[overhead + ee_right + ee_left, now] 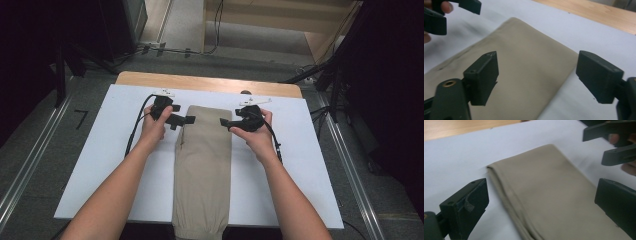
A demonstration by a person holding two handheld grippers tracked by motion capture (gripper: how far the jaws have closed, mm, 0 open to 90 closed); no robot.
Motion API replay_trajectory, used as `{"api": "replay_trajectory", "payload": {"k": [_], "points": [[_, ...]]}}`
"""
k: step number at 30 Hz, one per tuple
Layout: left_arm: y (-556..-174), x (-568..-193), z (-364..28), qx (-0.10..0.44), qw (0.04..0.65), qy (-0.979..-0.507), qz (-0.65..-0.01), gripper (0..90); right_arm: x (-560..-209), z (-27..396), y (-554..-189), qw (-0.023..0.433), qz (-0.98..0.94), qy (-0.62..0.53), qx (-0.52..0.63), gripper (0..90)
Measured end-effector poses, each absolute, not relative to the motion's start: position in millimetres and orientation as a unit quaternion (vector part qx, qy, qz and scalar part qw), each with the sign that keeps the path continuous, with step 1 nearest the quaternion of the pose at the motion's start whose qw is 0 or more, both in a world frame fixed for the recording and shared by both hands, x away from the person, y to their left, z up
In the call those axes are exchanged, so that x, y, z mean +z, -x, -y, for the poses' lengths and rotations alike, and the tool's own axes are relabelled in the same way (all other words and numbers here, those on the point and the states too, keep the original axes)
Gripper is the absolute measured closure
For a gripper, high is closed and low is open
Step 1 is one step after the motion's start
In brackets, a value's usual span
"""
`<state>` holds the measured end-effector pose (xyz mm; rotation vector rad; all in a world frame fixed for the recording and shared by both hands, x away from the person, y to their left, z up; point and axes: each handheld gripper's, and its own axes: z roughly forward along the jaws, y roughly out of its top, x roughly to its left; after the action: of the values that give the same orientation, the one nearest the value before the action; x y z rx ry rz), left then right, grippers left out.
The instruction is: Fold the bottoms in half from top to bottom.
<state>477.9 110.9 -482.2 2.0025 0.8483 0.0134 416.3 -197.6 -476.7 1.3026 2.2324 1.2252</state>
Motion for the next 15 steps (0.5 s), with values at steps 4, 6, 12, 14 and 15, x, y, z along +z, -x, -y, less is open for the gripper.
{"api": "replay_trajectory", "payload": {"k": [4, 6, 12, 14, 15], "points": [[-493, -492, -105, 0.019, 0.435, -0.820, -0.373, 5.6, -488, 199, -435, 0.143, -0.775, -0.469, 0.400, 22.9], [-498, -496, -102, 0.026, 0.423, -0.821, -0.382, 9.5, -493, 201, -443, 0.140, -0.775, -0.477, 0.391, 24.5], [-510, -503, -91, 0.066, 0.378, -0.835, -0.393, 22.3, -511, 210, -462, 0.131, -0.771, -0.495, 0.378, 33.5], [-514, -501, -89, 0.070, 0.372, -0.834, -0.401, 28.4, -517, 211, -467, 0.136, -0.774, -0.497, 0.368, 34.5], [-515, -501, -87, 0.071, 0.369, -0.836, -0.400, 29.9, -519, 210, -468, 0.139, -0.771, -0.498, 0.372, 35.2]]}}
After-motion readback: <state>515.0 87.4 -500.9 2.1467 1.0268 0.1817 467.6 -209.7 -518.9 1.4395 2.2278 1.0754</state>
